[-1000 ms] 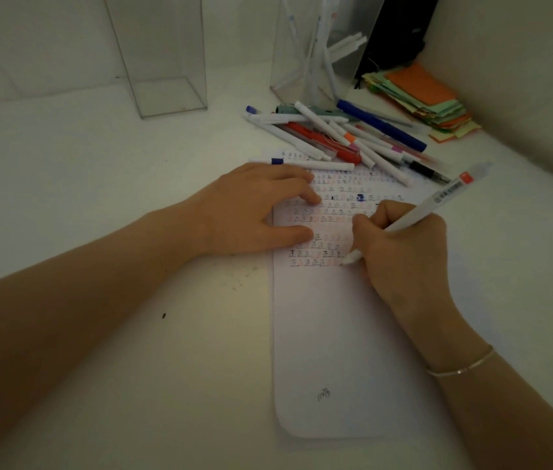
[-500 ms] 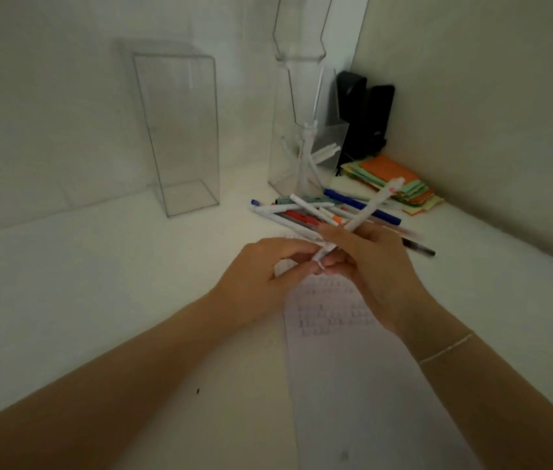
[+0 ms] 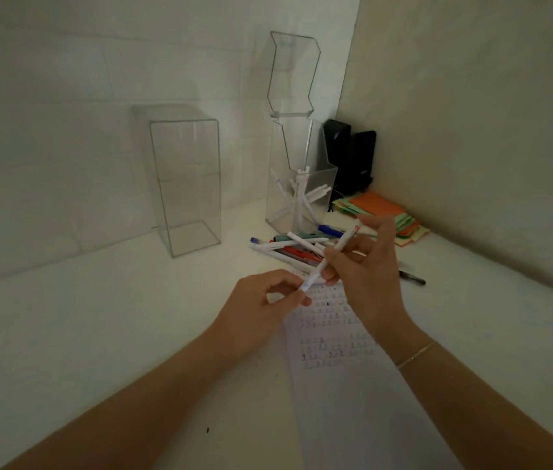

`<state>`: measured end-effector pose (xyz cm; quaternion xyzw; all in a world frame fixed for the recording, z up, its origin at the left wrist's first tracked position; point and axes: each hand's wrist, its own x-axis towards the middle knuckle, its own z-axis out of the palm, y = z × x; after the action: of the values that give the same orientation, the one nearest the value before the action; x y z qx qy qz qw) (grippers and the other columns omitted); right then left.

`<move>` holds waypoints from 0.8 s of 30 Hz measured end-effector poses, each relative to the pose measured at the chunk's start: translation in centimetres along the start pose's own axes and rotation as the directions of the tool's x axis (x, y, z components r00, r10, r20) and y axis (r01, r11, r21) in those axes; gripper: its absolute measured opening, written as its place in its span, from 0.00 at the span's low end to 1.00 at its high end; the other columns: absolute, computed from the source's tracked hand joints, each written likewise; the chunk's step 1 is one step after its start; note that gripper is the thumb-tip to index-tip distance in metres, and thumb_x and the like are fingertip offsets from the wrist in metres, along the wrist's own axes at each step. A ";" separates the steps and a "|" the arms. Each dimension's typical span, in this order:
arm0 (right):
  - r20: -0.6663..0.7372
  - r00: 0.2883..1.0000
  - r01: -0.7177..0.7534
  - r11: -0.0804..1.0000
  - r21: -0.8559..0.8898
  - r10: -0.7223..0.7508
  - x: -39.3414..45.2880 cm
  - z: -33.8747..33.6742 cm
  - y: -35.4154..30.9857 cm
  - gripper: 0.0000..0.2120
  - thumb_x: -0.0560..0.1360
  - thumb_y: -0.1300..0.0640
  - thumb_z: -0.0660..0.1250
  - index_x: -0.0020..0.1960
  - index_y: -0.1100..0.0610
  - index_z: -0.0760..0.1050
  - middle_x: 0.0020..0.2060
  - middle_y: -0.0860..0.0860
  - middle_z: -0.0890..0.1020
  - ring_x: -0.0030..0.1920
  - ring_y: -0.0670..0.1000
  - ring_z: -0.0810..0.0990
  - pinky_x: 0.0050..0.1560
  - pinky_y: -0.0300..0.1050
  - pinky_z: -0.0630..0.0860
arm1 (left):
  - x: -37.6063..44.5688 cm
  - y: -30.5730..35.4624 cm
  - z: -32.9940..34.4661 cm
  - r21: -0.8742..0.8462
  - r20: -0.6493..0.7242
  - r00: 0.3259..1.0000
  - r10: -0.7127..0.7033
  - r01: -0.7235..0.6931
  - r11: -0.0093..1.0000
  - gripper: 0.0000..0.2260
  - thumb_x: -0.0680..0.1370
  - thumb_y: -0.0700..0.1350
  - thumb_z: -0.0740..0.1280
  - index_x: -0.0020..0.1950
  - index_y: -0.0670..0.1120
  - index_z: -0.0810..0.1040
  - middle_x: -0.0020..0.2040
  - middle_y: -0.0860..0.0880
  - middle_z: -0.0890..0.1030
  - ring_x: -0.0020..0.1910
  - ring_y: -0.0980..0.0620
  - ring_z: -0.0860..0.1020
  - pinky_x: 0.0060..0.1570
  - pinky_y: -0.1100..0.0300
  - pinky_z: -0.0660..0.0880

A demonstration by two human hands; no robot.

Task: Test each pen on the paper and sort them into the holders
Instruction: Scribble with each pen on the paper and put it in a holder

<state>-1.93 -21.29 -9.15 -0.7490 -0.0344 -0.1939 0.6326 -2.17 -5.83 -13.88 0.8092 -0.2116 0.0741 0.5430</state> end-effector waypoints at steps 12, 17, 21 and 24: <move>-0.238 0.912 0.302 0.939 -0.163 -0.335 13.3 0.1 -7.7 0.03 0.81 0.59 0.54 0.52 0.55 0.59 0.42 0.61 0.80 0.34 0.55 0.80 0.35 0.50 0.81 | 0.5 -1.8 0.4 0.648 -0.065 0.993 -0.102 0.120 0.752 0.19 0.81 0.53 0.55 0.71 0.53 0.63 0.73 0.56 0.63 0.73 0.59 0.55 0.71 0.55 0.37; -0.042 0.961 0.217 0.834 -0.507 -0.275 17.7 3.4 -5.8 0.10 0.81 0.58 0.49 0.56 0.63 0.64 0.47 0.66 0.78 0.47 0.63 0.79 0.49 0.58 0.76 | 0.5 -1.9 0.4 0.680 -0.006 0.986 -0.167 0.127 0.722 0.18 0.82 0.52 0.51 0.72 0.53 0.63 0.74 0.55 0.61 0.74 0.58 0.52 0.71 0.53 0.38; 0.106 0.992 0.122 0.771 -0.626 -0.071 17.8 5.1 -3.5 0.13 0.81 0.62 0.50 0.58 0.67 0.69 0.53 0.65 0.75 0.53 0.63 0.76 0.49 0.53 0.71 | 0.5 -1.7 0.4 0.675 -0.017 0.988 -0.150 0.122 0.728 0.17 0.82 0.51 0.51 0.71 0.52 0.64 0.73 0.55 0.62 0.73 0.58 0.55 0.71 0.53 0.38; 0.145 0.988 0.073 0.697 -0.714 0.046 17.4 5.6 -2.3 0.11 0.78 0.62 0.55 0.38 0.61 0.70 0.40 0.58 0.74 0.42 0.56 0.74 0.48 0.48 0.68 | 0.3 -1.9 0.5 0.662 -0.038 0.991 -0.130 0.123 0.740 0.17 0.82 0.49 0.51 0.70 0.52 0.66 0.72 0.55 0.63 0.72 0.58 0.57 0.72 0.53 0.39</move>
<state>14.83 -18.82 -1.93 -0.9483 -0.0096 -0.1391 0.2851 -1.14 -5.71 -15.56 0.9619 -0.1190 0.1030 0.2236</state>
